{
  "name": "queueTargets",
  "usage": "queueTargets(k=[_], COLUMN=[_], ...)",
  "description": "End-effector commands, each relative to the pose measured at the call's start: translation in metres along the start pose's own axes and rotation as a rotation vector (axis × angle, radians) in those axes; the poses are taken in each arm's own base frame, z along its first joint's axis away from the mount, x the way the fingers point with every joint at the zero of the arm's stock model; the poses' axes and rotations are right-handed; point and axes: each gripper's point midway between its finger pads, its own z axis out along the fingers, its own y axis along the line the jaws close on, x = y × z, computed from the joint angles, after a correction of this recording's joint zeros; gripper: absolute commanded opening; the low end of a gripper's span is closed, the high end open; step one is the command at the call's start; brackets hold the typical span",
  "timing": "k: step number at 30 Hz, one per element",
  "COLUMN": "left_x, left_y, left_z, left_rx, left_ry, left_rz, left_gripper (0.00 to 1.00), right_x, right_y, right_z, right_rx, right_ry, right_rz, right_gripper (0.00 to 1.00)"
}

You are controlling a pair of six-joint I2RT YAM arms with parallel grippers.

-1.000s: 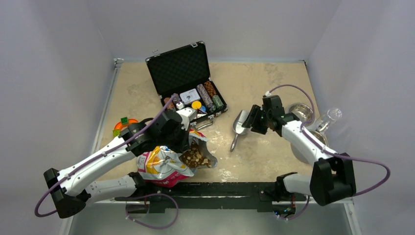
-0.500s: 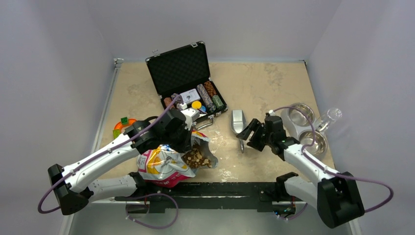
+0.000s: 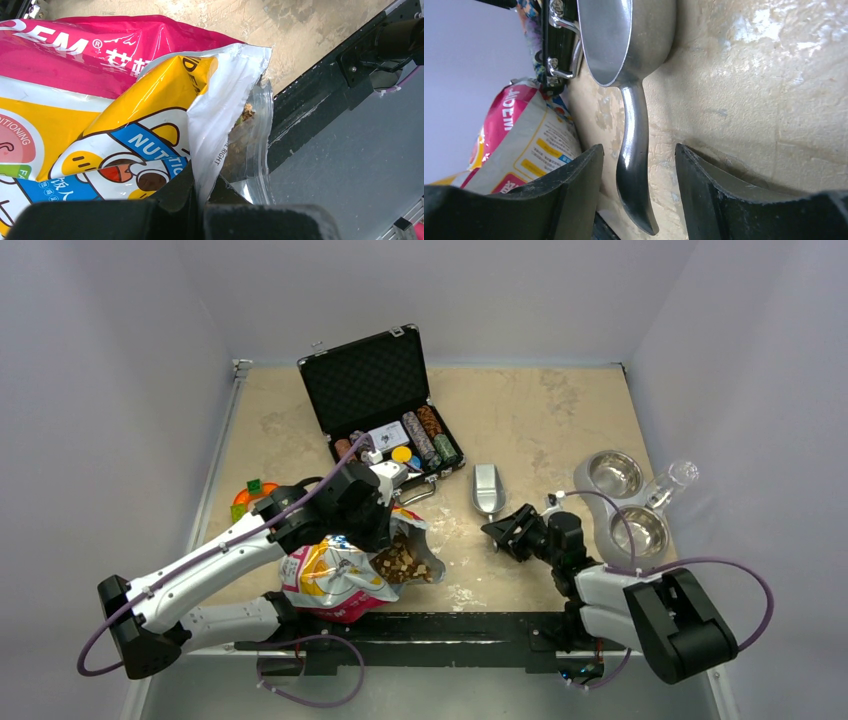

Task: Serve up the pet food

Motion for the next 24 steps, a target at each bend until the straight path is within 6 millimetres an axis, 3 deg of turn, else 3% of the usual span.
queueTargets(k=[1, 6, 13, 18, 24], left_x=[-0.008, -0.009, -0.01, -0.009, -0.007], left_y=[-0.021, -0.023, -0.022, -0.02, -0.018], left_z=[-0.011, -0.009, -0.012, -0.014, -0.014], left_rx=[0.089, 0.096, 0.09, 0.084, 0.077], left_ry=[-0.01, -0.003, -0.008, -0.009, -0.01], left_rz=[0.007, 0.004, 0.007, 0.007, 0.008], left_gripper=[0.0, 0.0, 0.0, 0.0, 0.0], right_x=[-0.011, -0.011, 0.008, 0.019, 0.015], right_y=[-0.003, -0.003, 0.0, -0.019, -0.028], right_z=[-0.002, -0.002, 0.0, -0.002, -0.003], right_rx=[-0.032, -0.063, -0.088, -0.012, 0.031], right_ry=[-0.107, -0.143, -0.148, -0.14, -0.172], right_rz=[0.088, 0.212, 0.323, 0.37, 0.384], right_gripper=[0.6, 0.59, 0.55, 0.52, 0.53])
